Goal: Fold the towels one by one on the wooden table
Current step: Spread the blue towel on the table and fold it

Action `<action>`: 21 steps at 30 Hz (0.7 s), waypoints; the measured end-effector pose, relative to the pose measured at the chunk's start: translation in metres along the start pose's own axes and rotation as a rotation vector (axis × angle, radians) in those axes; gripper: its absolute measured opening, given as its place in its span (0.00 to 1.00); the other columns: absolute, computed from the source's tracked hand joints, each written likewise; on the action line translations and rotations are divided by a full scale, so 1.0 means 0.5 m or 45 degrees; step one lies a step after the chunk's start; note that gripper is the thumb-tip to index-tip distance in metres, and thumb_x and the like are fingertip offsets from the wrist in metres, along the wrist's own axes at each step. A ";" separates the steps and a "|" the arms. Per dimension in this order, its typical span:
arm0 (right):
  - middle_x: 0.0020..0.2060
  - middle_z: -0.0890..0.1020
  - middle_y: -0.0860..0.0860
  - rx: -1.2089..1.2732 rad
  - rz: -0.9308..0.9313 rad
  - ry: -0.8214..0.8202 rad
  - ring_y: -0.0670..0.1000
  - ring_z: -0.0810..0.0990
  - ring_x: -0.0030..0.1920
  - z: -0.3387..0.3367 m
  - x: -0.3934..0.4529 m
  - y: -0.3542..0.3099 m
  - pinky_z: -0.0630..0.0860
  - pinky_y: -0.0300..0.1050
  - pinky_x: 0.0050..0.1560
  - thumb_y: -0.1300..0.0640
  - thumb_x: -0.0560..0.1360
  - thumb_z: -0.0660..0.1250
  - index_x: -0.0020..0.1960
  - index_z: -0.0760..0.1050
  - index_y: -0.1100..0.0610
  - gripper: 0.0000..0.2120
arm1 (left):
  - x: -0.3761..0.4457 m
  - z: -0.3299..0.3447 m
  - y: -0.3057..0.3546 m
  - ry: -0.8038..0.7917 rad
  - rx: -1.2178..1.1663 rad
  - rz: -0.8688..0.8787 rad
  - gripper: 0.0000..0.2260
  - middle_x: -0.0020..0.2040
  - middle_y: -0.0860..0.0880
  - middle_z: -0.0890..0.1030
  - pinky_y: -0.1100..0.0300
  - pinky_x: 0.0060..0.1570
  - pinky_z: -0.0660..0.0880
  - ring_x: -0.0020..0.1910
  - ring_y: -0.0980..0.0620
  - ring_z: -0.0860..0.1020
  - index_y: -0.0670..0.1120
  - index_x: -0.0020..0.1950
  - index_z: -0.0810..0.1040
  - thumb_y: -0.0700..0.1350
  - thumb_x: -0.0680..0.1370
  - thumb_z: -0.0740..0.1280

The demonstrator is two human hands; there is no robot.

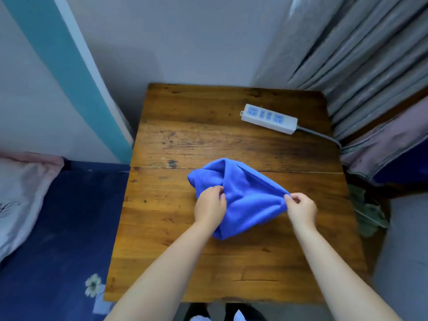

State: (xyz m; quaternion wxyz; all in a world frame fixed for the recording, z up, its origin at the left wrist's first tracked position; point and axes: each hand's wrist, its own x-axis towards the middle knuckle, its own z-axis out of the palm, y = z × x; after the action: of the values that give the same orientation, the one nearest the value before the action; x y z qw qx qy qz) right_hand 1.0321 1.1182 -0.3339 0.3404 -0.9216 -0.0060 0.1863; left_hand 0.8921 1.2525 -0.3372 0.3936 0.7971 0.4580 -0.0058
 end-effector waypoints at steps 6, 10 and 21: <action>0.49 0.80 0.65 -0.177 0.448 0.061 0.63 0.78 0.53 -0.073 0.030 0.134 0.72 0.49 0.50 0.62 0.76 0.61 0.50 0.77 0.67 0.10 | -0.009 0.063 0.056 -0.142 0.258 0.192 0.10 0.52 0.43 0.79 0.53 0.42 0.69 0.54 0.41 0.75 0.42 0.50 0.76 0.42 0.78 0.56; 0.54 0.80 0.61 -0.464 0.380 -0.137 0.60 0.77 0.57 -0.085 0.021 0.154 0.71 0.49 0.57 0.56 0.76 0.63 0.54 0.75 0.61 0.11 | 0.005 0.081 0.079 -0.122 0.502 0.156 0.14 0.61 0.44 0.73 0.52 0.51 0.70 0.61 0.43 0.70 0.44 0.64 0.70 0.46 0.79 0.57; 0.61 0.74 0.53 -0.883 -0.077 -0.255 0.54 0.70 0.64 -0.049 0.055 0.105 0.64 0.49 0.61 0.47 0.77 0.61 0.62 0.69 0.57 0.19 | 0.072 0.088 0.117 -0.009 0.228 -0.101 0.24 0.67 0.43 0.69 0.51 0.59 0.69 0.64 0.41 0.70 0.47 0.72 0.62 0.41 0.77 0.61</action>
State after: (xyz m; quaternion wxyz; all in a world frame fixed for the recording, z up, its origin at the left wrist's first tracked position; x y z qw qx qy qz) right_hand 1.0600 1.0663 -0.3595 0.0106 -0.9589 -0.1295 0.2523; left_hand 0.9712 1.2350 -0.3446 0.3219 0.8103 0.4854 -0.0650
